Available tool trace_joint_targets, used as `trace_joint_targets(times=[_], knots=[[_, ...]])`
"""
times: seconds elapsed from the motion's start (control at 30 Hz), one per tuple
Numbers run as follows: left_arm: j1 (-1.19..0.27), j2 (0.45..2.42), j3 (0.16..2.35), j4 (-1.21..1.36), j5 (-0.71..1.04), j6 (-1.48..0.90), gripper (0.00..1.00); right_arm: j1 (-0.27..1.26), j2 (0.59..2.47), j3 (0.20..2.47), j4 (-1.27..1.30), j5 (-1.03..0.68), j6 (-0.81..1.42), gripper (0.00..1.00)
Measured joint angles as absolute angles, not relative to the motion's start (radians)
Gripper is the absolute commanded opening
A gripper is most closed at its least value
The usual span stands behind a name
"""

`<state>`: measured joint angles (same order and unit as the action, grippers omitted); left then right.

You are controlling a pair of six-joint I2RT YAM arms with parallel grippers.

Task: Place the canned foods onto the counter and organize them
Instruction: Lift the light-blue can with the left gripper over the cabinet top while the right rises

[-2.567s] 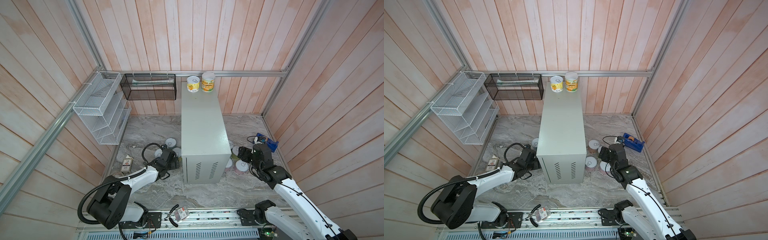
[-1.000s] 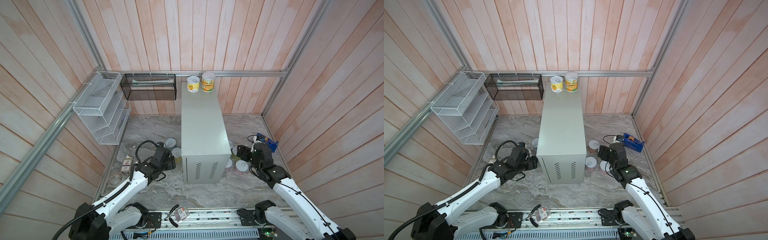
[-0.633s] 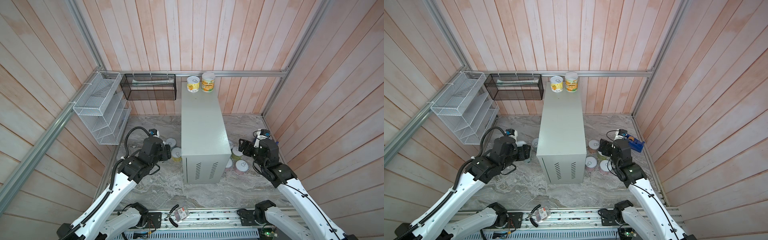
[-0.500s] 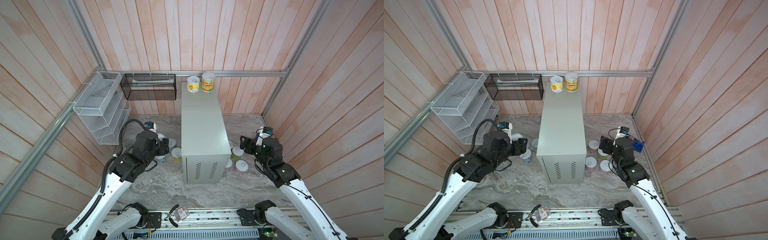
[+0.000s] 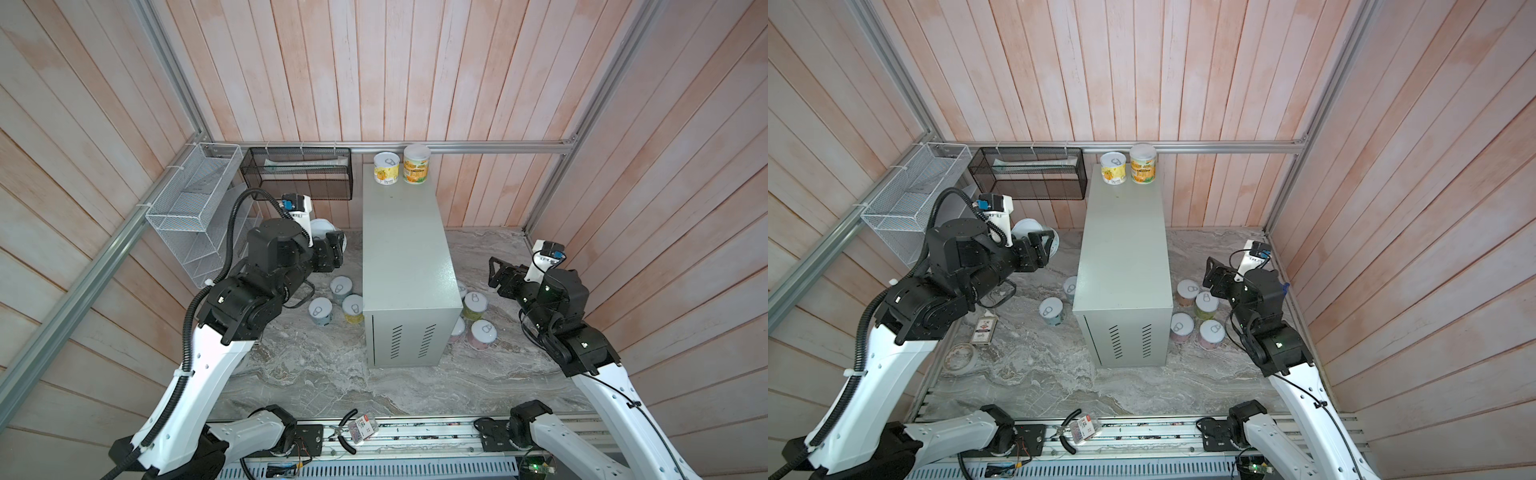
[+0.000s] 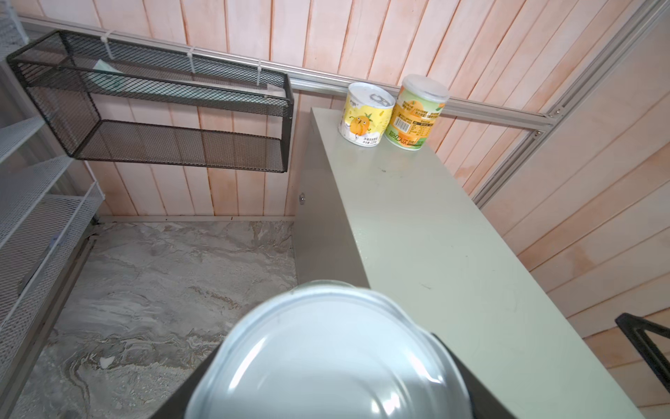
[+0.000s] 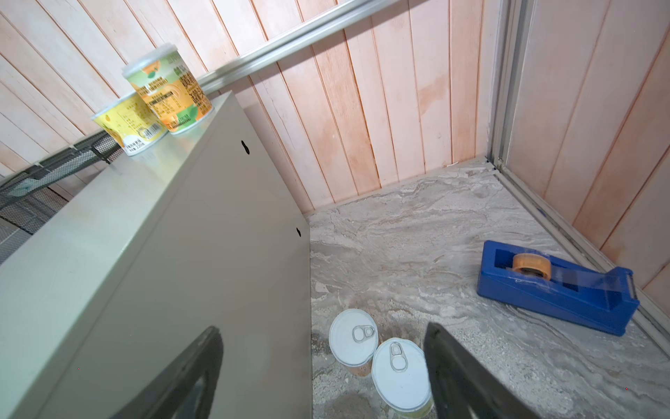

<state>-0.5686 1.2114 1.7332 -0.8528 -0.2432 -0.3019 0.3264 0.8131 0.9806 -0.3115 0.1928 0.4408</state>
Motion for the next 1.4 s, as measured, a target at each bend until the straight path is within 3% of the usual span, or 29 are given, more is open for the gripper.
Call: trace_joint_targets(times=[0.3, 0.83, 1.13, 1.17, 1.2, 1.23, 1.27, 1.3, 1.4], knots=[[-0.695, 1.427, 1.966, -0.860, -0.243, -0.237, 0.00, 0.326, 0.863, 1.111, -0.315, 0.192, 0.412, 0.85], [-0.818, 1.969, 2.612, -1.131, -0.257, -0.134, 0.00, 0.326, 0.953, 1.195, -0.344, 0.131, 0.410, 0.79], [-0.812, 1.996, 2.624, -1.234, -0.232, -0.123, 0.00, 0.327, 0.957, 1.196, -0.352, 0.098, 0.392, 0.79], [-0.812, 1.996, 2.622, -1.232, -0.231, -0.123, 0.08, 0.327, 0.959, 1.196, -0.352, 0.094, 0.392, 0.79], [-0.812, 1.995, 2.618, -1.230, -0.231, -0.123, 0.27, 0.327, 0.962, 1.196, -0.351, 0.086, 0.392, 0.80], [-0.812, 1.993, 2.611, -1.223, -0.231, -0.123, 0.64, 0.327, 0.966, 1.196, -0.349, 0.079, 0.392, 0.80], [-0.812, 1.991, 2.605, -1.214, -0.231, -0.123, 0.92, 0.327, 0.970, 1.196, -0.346, 0.073, 0.392, 0.80], [-0.812, 1.989, 2.595, -1.204, -0.231, -0.120, 1.00, 0.330, 0.975, 1.196, -0.344, 0.067, 0.392, 0.80], [-0.812, 1.988, 2.584, -1.184, -0.234, -0.119, 1.00, 0.348, 0.988, 1.196, -0.341, 0.051, 0.392, 0.80]])
